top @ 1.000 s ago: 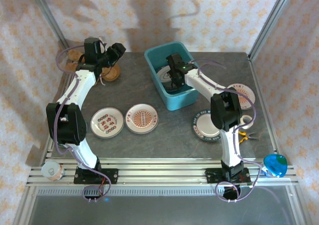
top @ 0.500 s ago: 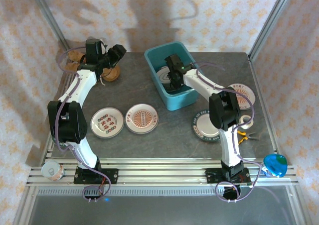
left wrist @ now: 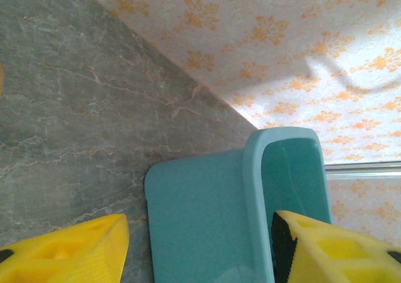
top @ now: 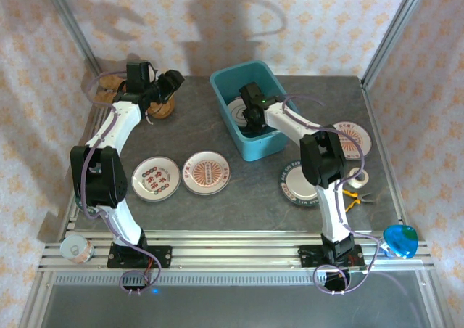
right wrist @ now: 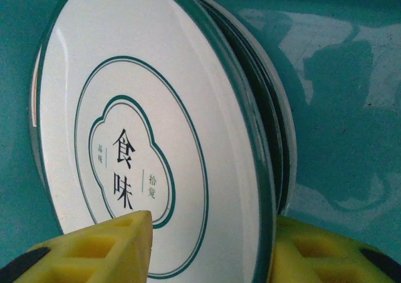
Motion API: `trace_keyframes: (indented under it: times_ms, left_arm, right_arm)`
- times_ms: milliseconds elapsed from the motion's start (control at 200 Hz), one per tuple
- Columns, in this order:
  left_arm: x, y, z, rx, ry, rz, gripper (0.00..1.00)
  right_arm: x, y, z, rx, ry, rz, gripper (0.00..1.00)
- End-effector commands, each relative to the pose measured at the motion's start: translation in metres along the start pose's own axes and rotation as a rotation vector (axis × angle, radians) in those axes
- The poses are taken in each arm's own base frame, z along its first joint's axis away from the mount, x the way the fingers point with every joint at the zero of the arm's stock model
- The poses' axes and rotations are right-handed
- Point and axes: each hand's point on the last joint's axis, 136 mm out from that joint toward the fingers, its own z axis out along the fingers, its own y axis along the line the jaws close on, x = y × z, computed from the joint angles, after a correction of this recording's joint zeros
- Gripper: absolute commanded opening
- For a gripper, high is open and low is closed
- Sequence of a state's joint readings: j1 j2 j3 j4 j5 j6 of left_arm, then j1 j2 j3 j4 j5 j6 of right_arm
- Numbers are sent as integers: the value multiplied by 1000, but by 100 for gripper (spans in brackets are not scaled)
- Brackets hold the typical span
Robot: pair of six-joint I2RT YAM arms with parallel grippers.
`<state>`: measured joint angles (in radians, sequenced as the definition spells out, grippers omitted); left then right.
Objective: Place the plates into the plastic bin on the countertop
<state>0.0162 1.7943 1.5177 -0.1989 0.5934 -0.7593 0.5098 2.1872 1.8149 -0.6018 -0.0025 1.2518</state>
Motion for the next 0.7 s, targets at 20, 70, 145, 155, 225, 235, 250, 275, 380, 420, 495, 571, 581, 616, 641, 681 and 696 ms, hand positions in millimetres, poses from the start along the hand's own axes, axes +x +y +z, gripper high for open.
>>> trace_keyframes:
  times_ms: [20, 70, 145, 155, 225, 235, 250, 275, 380, 420, 495, 571, 581, 616, 641, 681, 696]
  left_arm:
    - [2, 11, -9, -43, 7, 13, 62]
    - [4, 16, -10, -58, 12, 7, 62]
    - [9, 25, -13, -101, 22, 4, 62]
    - [9, 27, -13, -105, 23, 3, 62]
    - [15, 36, -16, -147, 37, -2, 62]
    - [15, 37, -17, -152, 37, -3, 62]
    - [16, 39, -18, -158, 39, -4, 62]
    - [18, 42, -19, -170, 43, -6, 62]
    - [27, 56, -25, -231, 58, -25, 62]
    - [31, 61, -27, -254, 70, -27, 62]
    - [42, 68, -30, -282, 104, -16, 62]
    - [56, 74, -34, -312, 140, 13, 62]
    - [58, 75, -34, -314, 144, 17, 62]
    - [66, 78, -34, -321, 165, 40, 62]
    - [71, 81, -35, -333, 182, 50, 62]
    - [80, 84, -35, -342, 215, 67, 62]
    - [84, 85, -35, -346, 229, 71, 62]
  right_arm:
    - [-3, 2, -2, -11, -21, -20, 51]
    - [-5, 5, -7, -20, -28, -37, 56]
    - [-9, 9, -14, -41, -42, -67, 61]
    - [-9, 9, -15, -45, -45, -70, 62]
    - [-12, 11, -21, -65, -57, -86, 67]
    - [-12, 11, -21, -65, -59, -87, 67]
    - [-13, 11, -22, -69, -61, -90, 68]
    - [-14, 12, -24, -75, -65, -95, 70]
    - [-13, 13, -26, -90, -62, -121, 73]
    - [-12, 14, -26, -94, -57, -132, 74]
    - [-11, 17, -29, -111, -49, -158, 77]
    - [-9, 21, -35, -135, -55, -189, 78]
    - [-8, 21, -36, -138, -56, -193, 78]
    - [-8, 21, -41, -156, -65, -201, 79]
    - [-8, 22, -44, -169, -71, -208, 79]
    - [-10, 22, -50, -186, -83, -218, 82]
    - [-11, 22, -52, -188, -89, -222, 82]
